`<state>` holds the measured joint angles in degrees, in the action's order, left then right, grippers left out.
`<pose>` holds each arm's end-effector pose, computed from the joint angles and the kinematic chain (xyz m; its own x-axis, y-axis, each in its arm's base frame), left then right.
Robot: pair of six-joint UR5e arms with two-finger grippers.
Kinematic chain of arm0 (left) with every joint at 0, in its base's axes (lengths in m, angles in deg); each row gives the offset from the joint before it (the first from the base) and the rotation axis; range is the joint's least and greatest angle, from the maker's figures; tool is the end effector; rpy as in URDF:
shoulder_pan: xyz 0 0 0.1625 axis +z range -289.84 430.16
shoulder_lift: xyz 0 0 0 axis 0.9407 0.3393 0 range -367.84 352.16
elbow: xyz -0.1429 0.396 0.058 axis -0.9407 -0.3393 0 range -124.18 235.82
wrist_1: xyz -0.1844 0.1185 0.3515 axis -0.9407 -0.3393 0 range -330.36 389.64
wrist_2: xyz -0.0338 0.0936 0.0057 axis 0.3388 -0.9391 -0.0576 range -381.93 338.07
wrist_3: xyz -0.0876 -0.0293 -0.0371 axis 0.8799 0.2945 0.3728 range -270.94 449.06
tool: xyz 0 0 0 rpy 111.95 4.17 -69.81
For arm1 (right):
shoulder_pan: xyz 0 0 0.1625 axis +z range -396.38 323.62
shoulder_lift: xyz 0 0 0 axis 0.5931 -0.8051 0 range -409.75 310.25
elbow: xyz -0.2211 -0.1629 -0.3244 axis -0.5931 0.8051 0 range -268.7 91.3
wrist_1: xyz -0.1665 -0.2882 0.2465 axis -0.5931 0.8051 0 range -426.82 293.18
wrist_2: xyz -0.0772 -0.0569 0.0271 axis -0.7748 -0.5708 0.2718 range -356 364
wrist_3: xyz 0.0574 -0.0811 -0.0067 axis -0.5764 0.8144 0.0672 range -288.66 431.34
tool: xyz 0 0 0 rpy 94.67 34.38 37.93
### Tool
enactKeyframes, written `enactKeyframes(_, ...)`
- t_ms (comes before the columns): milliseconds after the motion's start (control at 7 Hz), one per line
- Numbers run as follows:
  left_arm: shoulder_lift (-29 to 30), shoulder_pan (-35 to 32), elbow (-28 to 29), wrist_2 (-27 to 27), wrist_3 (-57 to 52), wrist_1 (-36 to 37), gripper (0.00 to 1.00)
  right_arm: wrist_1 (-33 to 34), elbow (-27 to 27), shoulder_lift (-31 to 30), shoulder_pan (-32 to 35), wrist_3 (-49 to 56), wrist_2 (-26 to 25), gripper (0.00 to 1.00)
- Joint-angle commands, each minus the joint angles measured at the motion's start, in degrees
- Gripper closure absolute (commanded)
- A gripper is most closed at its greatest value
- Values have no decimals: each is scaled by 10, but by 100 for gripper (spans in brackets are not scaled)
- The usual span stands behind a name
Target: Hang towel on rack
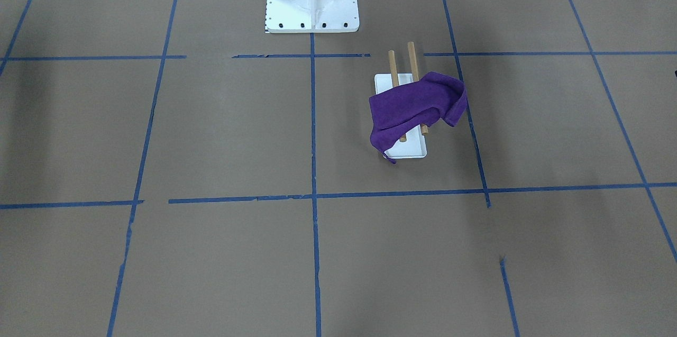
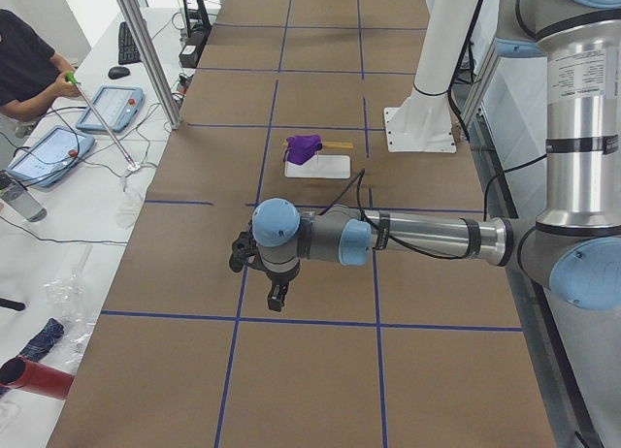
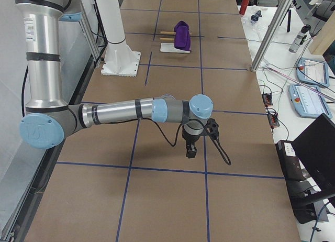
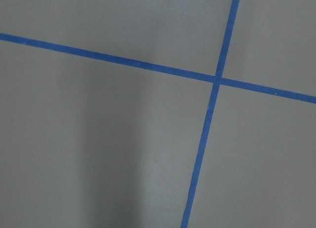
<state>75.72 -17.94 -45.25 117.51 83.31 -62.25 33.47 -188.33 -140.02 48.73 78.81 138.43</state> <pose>-0.0428 -0.4514 0.6062 0.6405 0.2067 -0.7397 -0.0974 0.9772 0.1887 0.0222 -0.4871 0.5965 0.6954 -0.1787 0.6961 0.1772 0.9813 0.0749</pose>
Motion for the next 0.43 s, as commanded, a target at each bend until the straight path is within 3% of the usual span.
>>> enactKeyframes(0,0,0,-16,-50,0,-1,0,0,1,-6,-1,-3,2,0)
enactKeyframes(286,6,2,-31,-77,1,0,0,-4,5,-16,-2,-3,1,0)
